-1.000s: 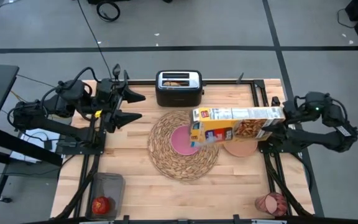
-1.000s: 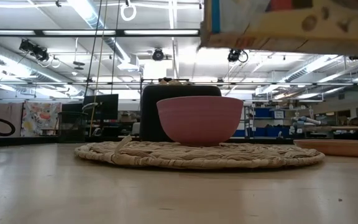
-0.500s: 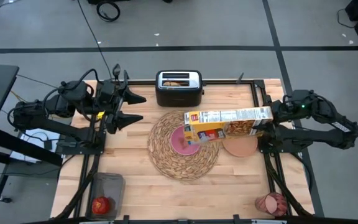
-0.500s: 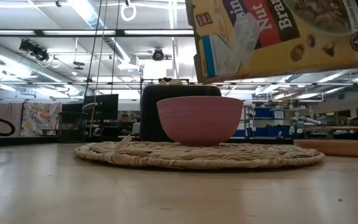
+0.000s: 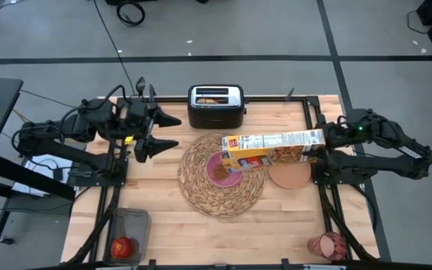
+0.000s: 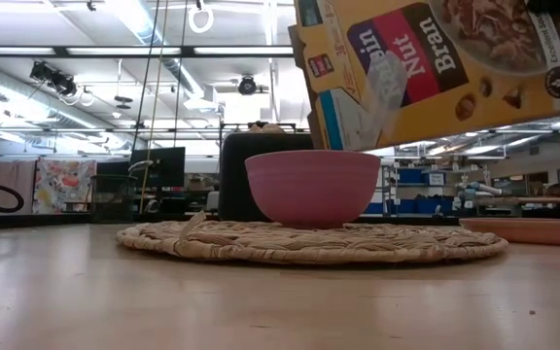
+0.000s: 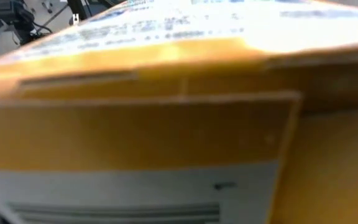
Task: Arrange a breakfast setting
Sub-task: Pour the cereal from the box into the pink bowl
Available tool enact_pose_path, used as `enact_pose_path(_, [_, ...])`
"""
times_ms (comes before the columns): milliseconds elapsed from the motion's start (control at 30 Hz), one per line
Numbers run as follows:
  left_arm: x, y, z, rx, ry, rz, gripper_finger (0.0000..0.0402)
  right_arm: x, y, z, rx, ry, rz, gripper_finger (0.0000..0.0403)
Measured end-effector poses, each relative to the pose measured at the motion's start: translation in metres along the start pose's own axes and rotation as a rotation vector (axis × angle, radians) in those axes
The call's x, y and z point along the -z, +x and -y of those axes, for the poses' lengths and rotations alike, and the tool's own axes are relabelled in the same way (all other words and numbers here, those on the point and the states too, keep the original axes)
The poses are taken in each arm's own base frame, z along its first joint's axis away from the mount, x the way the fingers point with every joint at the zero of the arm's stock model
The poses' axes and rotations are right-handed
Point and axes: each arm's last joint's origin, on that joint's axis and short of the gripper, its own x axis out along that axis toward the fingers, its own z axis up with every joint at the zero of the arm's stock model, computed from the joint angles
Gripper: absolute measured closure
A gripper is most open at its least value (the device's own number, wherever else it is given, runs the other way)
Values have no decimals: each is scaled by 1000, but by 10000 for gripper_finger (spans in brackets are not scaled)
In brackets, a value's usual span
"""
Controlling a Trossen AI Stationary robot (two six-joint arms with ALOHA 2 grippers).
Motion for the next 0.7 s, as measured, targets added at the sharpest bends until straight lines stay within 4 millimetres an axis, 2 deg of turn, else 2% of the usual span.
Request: enact_pose_path(700, [-2,-1,1,6,0,20,8,0,4,0,-39,-45,-34,151])
